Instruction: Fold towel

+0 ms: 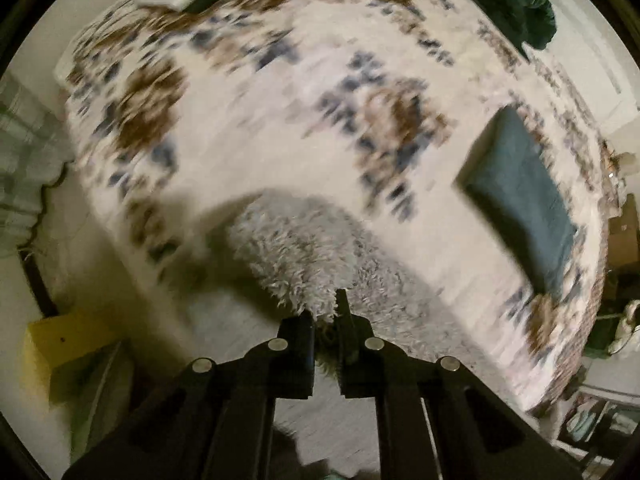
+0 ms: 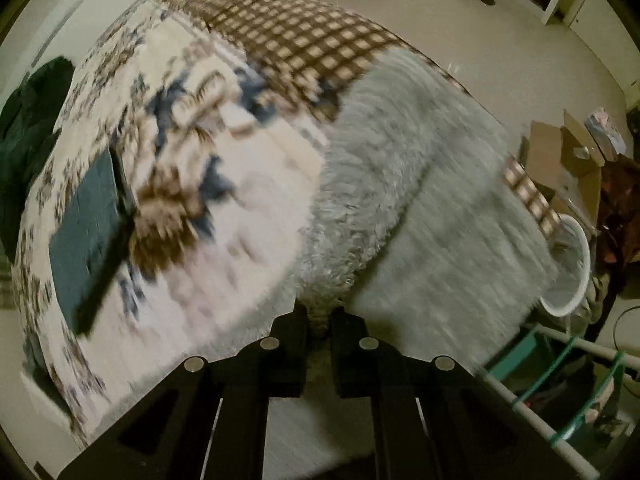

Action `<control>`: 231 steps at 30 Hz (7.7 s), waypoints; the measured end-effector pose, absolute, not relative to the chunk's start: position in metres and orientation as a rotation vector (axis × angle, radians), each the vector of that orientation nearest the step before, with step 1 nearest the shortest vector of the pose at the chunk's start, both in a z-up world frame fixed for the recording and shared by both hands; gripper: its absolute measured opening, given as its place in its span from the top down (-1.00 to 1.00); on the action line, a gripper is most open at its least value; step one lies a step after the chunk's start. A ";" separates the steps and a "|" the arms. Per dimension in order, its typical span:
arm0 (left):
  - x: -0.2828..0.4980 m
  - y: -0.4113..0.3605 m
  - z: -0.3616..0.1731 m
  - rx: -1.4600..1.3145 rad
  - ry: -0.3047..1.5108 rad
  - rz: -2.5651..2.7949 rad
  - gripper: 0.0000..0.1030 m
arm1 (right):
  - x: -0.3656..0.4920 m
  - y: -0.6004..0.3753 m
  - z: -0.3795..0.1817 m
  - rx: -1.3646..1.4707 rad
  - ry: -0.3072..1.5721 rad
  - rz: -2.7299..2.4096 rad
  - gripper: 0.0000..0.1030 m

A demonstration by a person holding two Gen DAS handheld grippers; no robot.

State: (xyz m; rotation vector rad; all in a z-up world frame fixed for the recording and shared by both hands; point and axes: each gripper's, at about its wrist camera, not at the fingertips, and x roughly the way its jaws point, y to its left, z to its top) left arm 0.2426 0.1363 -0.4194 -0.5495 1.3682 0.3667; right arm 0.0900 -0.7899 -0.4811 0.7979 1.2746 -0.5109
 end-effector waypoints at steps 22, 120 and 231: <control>0.134 0.153 -0.506 -0.545 1.376 0.445 0.18 | -0.061 -0.774 -0.563 0.832 1.477 -0.568 -0.29; 0.179 -0.453 -0.570 0.454 1.404 -0.391 -0.47 | -0.091 -0.964 -0.549 1.369 0.939 -0.685 -0.60; 0.196 -0.613 -0.653 0.420 1.608 -0.512 -1.00 | -0.075 -0.982 -0.653 1.341 0.629 -0.423 0.64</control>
